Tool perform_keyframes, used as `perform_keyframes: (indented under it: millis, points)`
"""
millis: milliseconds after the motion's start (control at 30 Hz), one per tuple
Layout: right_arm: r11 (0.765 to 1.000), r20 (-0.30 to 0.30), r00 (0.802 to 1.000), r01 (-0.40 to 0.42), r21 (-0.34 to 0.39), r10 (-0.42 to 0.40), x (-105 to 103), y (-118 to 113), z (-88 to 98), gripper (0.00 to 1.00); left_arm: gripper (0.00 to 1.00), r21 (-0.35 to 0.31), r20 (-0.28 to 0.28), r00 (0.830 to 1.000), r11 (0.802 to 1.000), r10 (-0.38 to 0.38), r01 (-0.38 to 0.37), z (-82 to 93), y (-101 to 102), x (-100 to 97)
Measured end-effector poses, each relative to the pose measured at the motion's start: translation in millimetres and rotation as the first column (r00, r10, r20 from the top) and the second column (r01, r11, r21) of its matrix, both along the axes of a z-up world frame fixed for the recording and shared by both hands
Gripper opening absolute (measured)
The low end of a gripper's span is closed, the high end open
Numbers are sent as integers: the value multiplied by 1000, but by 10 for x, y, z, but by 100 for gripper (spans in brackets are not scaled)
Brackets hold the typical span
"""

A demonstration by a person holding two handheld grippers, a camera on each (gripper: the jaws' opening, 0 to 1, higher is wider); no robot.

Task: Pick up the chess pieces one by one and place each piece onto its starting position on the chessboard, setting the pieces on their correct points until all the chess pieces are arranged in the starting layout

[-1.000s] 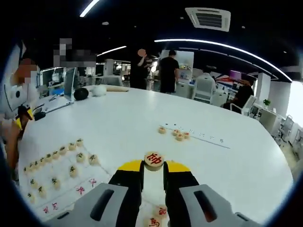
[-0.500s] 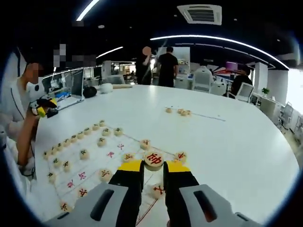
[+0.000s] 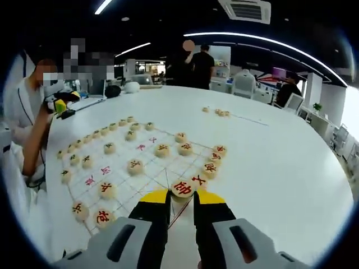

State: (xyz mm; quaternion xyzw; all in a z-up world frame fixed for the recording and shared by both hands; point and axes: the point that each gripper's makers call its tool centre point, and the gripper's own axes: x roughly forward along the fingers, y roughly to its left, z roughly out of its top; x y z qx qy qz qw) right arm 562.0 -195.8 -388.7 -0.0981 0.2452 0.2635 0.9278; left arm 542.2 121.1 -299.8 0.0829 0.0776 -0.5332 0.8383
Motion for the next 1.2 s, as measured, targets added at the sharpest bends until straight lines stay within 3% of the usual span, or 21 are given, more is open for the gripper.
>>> perform_keyframes:
  millis: [233, 367, 600, 700, 767, 867, 933, 1100, 1200]
  points:
    - [999, -16, 1000, 26, -20, -26, 13, -110, -120, 18, 30, -2, 0, 1000, 1000, 2, -2, -6, -1, -10]
    - [999, -14, 999, 38, 8, -38, 13, -119, -104, 18, 30, -1, -1, 1000, 1000, 5, -5, -13, 6, 3]
    - [1000, -9, 1000, 12, -1, -12, 18, -51, -108, 18, 30, -2, 1, 1000, 1000, 4, -4, -10, -1, -10]
    - [999, 8, 1000, -20, -46, 20, 2, -52, -132, 19, 30, -2, 2, 1000, 1000, 4, -4, -10, 1, -18]
    - [999, 4, 999, -35, -37, 36, -35, -29, -133, 22, 30, -6, 1, 1000, 1000, 5, -5, -5, 3, -16]
    - [998, 9, 999, -44, -39, 44, -52, -28, -124, 46, 30, -5, 1, 1000, 1000, 7, -7, -7, 10, -10]
    - [999, 16, 1000, -24, -46, 24, -47, -83, -97, 45, 30, -5, 1, 1000, 1000, 7, -7, -6, 12, -4]
    - [997, 64, 997, 35, 73, -40, -3, -124, 147, 44, 30, -5, 3, 1000, 1000, 7, -7, 4, 18, -2]
    - [974, 105, 988, 89, 206, -112, 65, -142, 434, 42, 30, -5, 3, 1000, 1000, 8, -8, 7, 23, 8]
